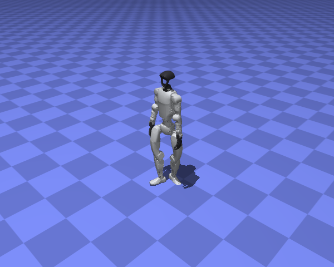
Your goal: In place motions
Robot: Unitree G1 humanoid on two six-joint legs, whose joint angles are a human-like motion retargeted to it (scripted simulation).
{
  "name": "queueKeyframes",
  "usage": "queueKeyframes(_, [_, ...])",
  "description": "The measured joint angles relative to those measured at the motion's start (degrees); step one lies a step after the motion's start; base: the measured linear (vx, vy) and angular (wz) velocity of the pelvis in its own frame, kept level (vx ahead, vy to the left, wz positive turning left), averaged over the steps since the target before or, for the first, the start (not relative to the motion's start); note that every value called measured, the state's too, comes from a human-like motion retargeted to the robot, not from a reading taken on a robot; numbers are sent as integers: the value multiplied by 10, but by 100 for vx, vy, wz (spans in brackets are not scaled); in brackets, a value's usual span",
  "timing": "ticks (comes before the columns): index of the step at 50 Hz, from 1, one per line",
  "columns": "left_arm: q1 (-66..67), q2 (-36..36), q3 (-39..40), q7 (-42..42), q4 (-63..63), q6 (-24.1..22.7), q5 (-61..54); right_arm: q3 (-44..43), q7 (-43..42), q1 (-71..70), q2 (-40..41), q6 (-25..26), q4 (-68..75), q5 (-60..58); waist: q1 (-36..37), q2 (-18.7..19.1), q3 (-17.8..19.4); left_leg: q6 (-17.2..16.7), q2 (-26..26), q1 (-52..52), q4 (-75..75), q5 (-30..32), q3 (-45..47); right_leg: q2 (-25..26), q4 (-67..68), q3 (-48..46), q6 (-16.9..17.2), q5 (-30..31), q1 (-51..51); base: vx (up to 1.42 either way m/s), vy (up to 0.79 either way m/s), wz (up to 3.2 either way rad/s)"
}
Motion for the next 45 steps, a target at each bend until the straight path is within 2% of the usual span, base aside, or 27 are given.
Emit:
queueKeyframes(2, [4, 4, 6, -1, -5, 3, -3, 2, 1, -4, 1, 1, 0, 0, -1, -32, 1, 40, 11, -10, 75, 22, -34, -30, 5, 19, 3, -3, 5, -16, 5, -70])
queueKeyframes(5, [4, 12, 10, -7, -13, 8, -5, 0, 4, -12, 1, 1, 3, -2, -1, -71, 7, 133, 67, -72, 262, 18, -137, -66, 10, 44, 8, -4, 12, -19, 2, -70])
queueKeyframes(6, [2, 12, 10, -8, -14, 10, -5, -1, 6, -13, -1, 2, 5, -2, 5, -72, 13, 139, 82, -102, 313, 13, -186, -62, 9, 52, 6, -2, 14, -18, 2, -91])
queueKeyframes(8, [0, 9, 10, -8, -16, 12, -6, -3, 10, -15, -7, 4, 10, -3, 20, -72, 23, 129, 84, -157, 381, 2, -292, -54, 5, 68, 2, 5, 18, -17, 6, -114])
queueKeyframes(10, [-2, 0, 11, -8, -20, 11, -11, -3, 7, -18, -12, 7, 17, -4, 39, -74, 33, 110, 39, -196, 398, -1, -386, -50, 2, 88, 0, 13, 19, -20, 8, -129])
queueKeyframes(15, [-5, -21, 1, -18, -35, 7, -17, -3, -6, -27, -27, 11, 25, -10, 59, -82, 55, 131, -1, -217, 378, -37, -410, -61, 10, 133, 3, 24, 17, -17, 9, -108])
queueKeyframes(17, [-4, -27, -7, -19, -38, 5, -12, -3, -7, -27, -31, 10, 22, -14, 58, -73, 62, 119, -23, -224, 344, -45, -439, -54, 8, 142, 4, 28, 19, -10, 8, -76])
queueKeyframes(19, [-2, -33, -14, -17, -40, 1, -7, -2, -7, -26, -32, 10, 19, -17, 54, -61, 64, 92, -36, -232, 306, -60, -466, -44, 5, 152, 5, 32, 20, -8, 5, -78])
queueKeyframes(22, [2, -36, -22, -12, -38, -1, 4, -1, -8, -25, -30, 12, 19, -16, 67, -49, 68, 64, -50, -229, 226, -81, -458, -24, 3, 186, 6, 38, 19, -3, 2, -133])
queueKeyframes(25, [3, -33, -30, -7, -34, -1, 16, -1, -12, -20, -24, 13, 20, -9, 107, -46, 78, 50, -61, -204, 127, -75, -410, -2, 3, 243, 5, 45, 24, 2, -2, -196])
queueKeyframes(28, [10, -29, -35, -2, -30, 1, 23, 3, -10, -7, -19, 14, 24, -8, 149, -45, 85, 73, -81, -182, 51, -32, -377, 22, 4, 301, 3, 51, 38, 16, -4, -148])
queueKeyframes(30, [10, -24, -34, -5, -25, 7, 29, 1, -9, -4, -17, 17, 30, -15, 70, -16, 73, 46, -64, -146, 14, -25, -411, 34, 0, 233, 2, 42, 40, 16, -5, 197])
queueKeyframes(32, [9, -24, -26, -4, -24, 7, 25, 2, -15, 0, -12, 18, 32, -17, 34, -12, 70, 41, -69, -139, -2, -17, -437, 31, 1, 207, 4, 38, 41, 8, -6, 131])
queueKeyframes(35, [10, -23, -18, 1, -28, 5, 11, 6, -19, 8, -8, 13, 36, -8, 32, -16, 72, 48, -79, -116, -31, -11, -426, 33, 1, 211, 5, 39, 52, 14, -4, -18])
queueKeyframes(45, [2, -20, -1, -19, -27, 12, -2, 10, -10, 11, -3, 19, 43, -23, 19, -2, 32, 51, -85, -110, -68, -12, -407, 41, 3, 229, 20, 40, 35, 13, -5, -18])
